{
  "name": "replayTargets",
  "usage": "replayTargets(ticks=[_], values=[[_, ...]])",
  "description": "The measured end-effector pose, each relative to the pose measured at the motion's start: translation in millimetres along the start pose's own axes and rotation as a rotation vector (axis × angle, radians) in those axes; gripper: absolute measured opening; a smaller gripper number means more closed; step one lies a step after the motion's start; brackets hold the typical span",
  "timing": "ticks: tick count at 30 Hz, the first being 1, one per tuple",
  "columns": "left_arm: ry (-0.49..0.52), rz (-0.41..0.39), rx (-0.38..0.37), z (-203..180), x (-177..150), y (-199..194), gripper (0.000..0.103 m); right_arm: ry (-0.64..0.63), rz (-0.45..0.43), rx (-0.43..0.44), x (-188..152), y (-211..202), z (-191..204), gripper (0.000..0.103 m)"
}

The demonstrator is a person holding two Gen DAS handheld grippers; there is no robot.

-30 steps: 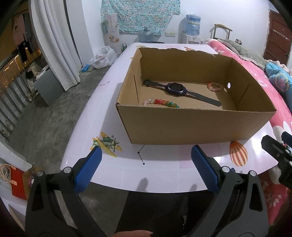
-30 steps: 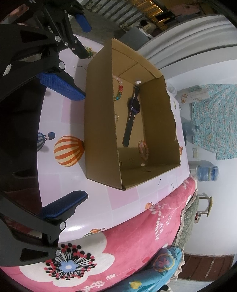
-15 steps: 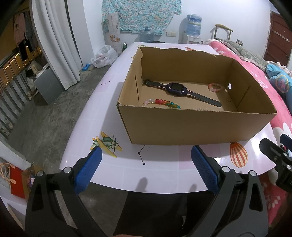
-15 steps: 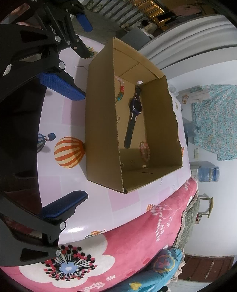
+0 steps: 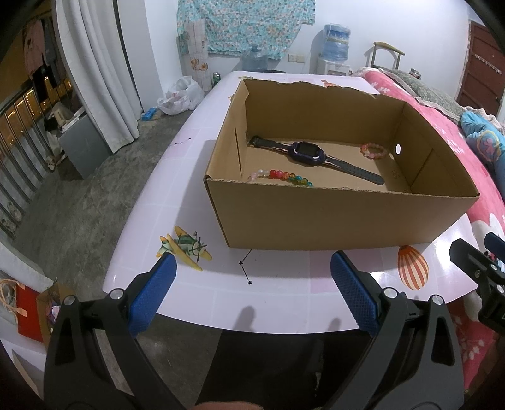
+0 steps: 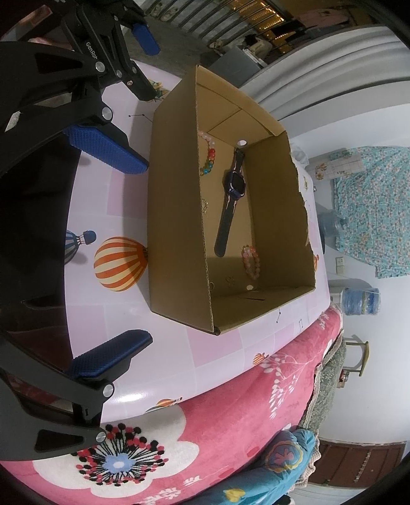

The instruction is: Organize jewelry

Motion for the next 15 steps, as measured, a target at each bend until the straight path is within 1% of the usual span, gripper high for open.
replayTargets(ticks=[15], values=[[-0.004,-0.001,0.003,1.4,0.2,0.5,0.095,-0.003,0.002,0.001,-0.3,0.7,0.6,0.096]])
Point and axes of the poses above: each gripper's, at about its wrist camera, not at the fingertips, and y roughly the way its jaws point, z to its left, x to its top, the point moved 1 cm from there along y, roughly the way its jaws point, and after that the axes turned 5 degrees about x, right-handed, at the moved point
